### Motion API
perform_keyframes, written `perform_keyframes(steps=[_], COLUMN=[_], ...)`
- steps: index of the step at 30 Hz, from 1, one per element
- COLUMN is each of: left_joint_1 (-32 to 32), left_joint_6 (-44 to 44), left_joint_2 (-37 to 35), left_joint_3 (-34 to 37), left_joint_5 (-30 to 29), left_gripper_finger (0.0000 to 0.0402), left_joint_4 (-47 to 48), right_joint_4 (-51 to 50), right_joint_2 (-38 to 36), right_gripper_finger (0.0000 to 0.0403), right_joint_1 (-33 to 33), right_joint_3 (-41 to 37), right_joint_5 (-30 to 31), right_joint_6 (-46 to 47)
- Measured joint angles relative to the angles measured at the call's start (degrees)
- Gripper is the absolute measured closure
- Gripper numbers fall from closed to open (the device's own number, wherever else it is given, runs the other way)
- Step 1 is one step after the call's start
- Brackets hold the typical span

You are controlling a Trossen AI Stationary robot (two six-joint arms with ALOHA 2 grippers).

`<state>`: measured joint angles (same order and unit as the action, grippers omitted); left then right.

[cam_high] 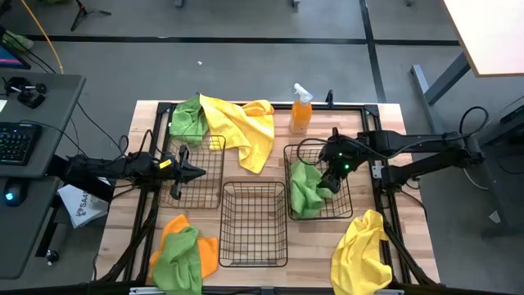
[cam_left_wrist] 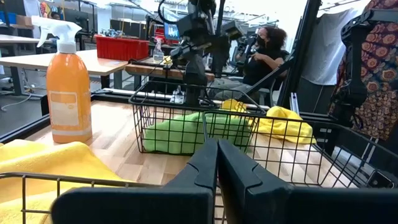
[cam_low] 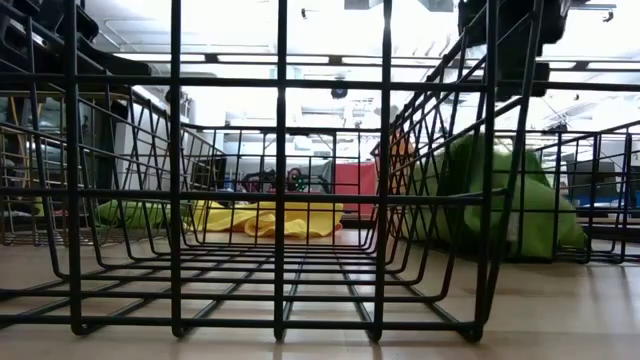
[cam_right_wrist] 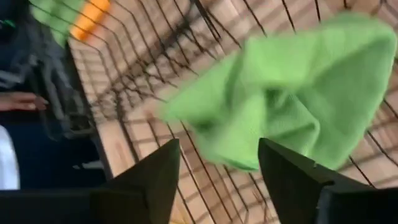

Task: Sort microfiber towel by color & place in baskets
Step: Put the top green microfiber cloth into the right basket

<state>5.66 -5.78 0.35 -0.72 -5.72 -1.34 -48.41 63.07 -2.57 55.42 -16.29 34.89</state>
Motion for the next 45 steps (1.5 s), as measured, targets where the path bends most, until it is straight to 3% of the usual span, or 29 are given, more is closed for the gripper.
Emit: perform_keyframes(steps=[3, 6, 11, 15, 19, 24, 26, 30, 33, 35, 38, 40, 43, 45], left_joint_1=[0.01, 0.01, 0.01, -0.05, -0.07, -0.05, -0.05, -0.09, -0.82, -1.76, -3.96, -6.05, -10.65, -15.56], left_joint_6=[0.0, 0.0, 0.35, 15.52, 26.38, 23.85, 19.34, 9.77, 12.13, 12.78, 9.01, 5.3, 1.74, 0.33], left_joint_2=[0.0, 0.0, 0.01, -0.01, 0.01, 0.01, 0.26, 2.46, 4.93, 7.48, 14.39, 21.51, 32.37, 37.17], left_joint_3=[0.0, 0.01, 0.0, 0.01, 0.0, 0.05, 0.05, 0.03, -1.53, -5.02, -12.63, -19.09, -30.34, -39.47], left_joint_5=[0.0, -0.01, -0.04, -6.43, -11.82, -11.74, -9.44, -7.56, -14.85, -20.33, -26.72, -27.75, -29.26, -31.91], left_gripper_finger=[0.0401, 0.0401, 0.0401, 0.0402, 0.0401, 0.0401, 0.0401, 0.0401, 0.0401, 0.0401, 0.0401, 0.0401, 0.0401, 0.0401], left_joint_4=[0.0, -0.02, -0.02, -1.42, -1.77, -3.28, -11.8, -42.51, -59.62, -61.97, -54.88, -45.36, -25.96, -7.4], right_joint_4=[7.29, 20.73, 45.44, 59.87, 64.01, 63.7, 63.72, 63.67, 63.61, 63.58, 63.53, 63.5, 63.34, 62.83], right_joint_2=[-1.09, -1.09, 1.6, 3.59, 4.39, 4.39, 4.39, 4.39, 4.39, 4.37, 4.37, 4.37, 4.37, 4.37], right_gripper_finger=[0.0164, 0.0154, 0.0153, 0.0153, 0.0153, 0.0153, 0.0153, 0.0153, 0.0153, 0.0153, 0.0153, 0.0153, 0.0153, 0.0153], right_joint_1=[-0.46, -1.21, -4.54, -8.3, -10.94, -11.17, -10.73, -10.45, -10.47, -10.58, -10.58, -10.58, -10.58, -10.58], right_joint_3=[0.0, 0.02, 0.04, 0.09, 0.09, 0.09, 0.09, 0.09, 0.09, 0.09, 0.09, 0.09, 0.09, 0.09], right_joint_5=[0.65, 3.43, 14.22, 19.51, 19.69, 18.6, 18.18, 18.27, 20.28, 21.41, 23.82, 25.6, 27.79, 28.3], right_joint_6=[1.32, 1.49, -1.56, -3.41, -2.15, -1.37, -1.37, -2.88, -2.82, -2.82, -2.85, -3.44, -3.97, -3.87])
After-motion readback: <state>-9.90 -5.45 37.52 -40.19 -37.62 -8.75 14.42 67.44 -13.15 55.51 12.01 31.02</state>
